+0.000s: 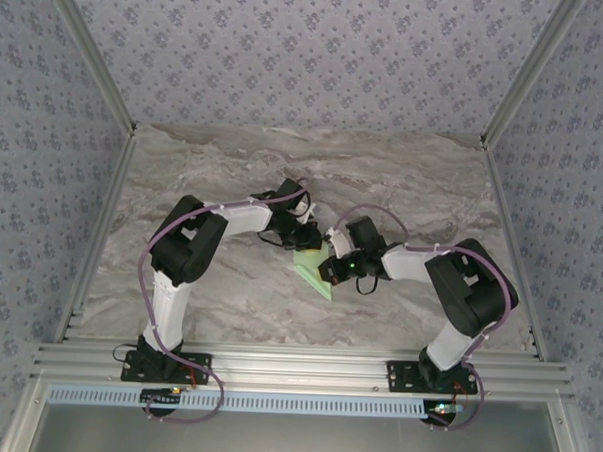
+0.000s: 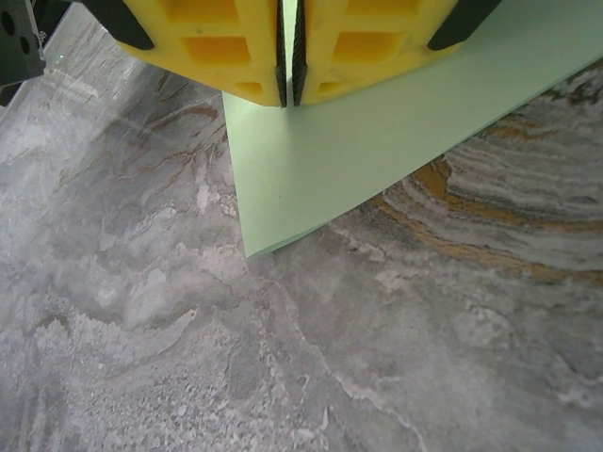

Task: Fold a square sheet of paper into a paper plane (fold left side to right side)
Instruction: Third fold the triangle at the center of the table.

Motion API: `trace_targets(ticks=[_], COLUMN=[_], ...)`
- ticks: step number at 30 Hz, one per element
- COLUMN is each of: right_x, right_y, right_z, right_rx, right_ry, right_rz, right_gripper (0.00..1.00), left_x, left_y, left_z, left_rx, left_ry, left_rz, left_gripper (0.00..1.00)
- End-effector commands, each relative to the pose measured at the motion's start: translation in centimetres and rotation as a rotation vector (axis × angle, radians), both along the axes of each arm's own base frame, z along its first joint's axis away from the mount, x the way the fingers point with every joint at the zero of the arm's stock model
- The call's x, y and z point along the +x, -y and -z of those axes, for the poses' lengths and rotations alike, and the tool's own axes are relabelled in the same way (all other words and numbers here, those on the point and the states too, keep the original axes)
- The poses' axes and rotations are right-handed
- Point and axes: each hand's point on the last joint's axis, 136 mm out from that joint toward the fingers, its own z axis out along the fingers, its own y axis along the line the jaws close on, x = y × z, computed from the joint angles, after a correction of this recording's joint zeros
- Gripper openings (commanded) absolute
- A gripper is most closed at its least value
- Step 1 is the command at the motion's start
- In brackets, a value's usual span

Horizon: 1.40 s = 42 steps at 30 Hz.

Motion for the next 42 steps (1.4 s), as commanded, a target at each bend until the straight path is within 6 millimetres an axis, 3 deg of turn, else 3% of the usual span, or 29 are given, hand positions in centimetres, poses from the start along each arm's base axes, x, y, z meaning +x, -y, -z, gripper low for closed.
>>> trace_targets(ticks=[1,7,14,17,20,24,29,33,42], right_x=[-1.1,-2.3,-2.5,-2.5,-2.4,-2.5,-2.7,-2.8,-2.9], right_y=[1.1,1.8,2.1,2.0,2.0,1.9,2.0,1.9,1.8], right_z=[2.5,3.7,3.8,3.6,3.5,3.5,3.6,3.7,3.7], right_rx=[-0.086,-0.133,-0.148,-0.147,-0.146,-0.150,-0.163,-0.167,-0.180], right_ry=[-0.091,-0.133,-0.133,-0.127,-0.121,-0.119,-0.119,-0.118,-0.118], right_rz=[0.021,0.023,0.022,0.016,0.016,0.011,0.001,-0.002,-0.010], right_gripper=[0.00,0.00,0.00,0.00,0.00,0.00,0.00,0.00,0.00], left_x=[-0.9,0.6,3.7,3.3,1.2,-2.1,-5.0,-6.2,-6.8], left_y=[-0.4,-0.5,-4.0,-5.9,-6.6,-5.9,-3.6,-2.4,-3.2], left_z=[0.9,-1.7,-5.2,-6.4,-7.0,-6.2,-4.9,-3.6,-0.5], left_rx=[0.061,0.051,0.061,0.058,0.015,-0.051,-0.090,-0.092,-0.015], left_ry=[-0.019,0.020,0.093,0.115,0.112,0.063,0.025,0.009,-0.022], left_rz=[0.025,0.024,-0.061,-0.098,-0.105,-0.092,-0.054,-0.054,-0.068], left_gripper=[0.15,0.22,0.27,0.22,0.15,0.11,0.10,0.10,0.09])
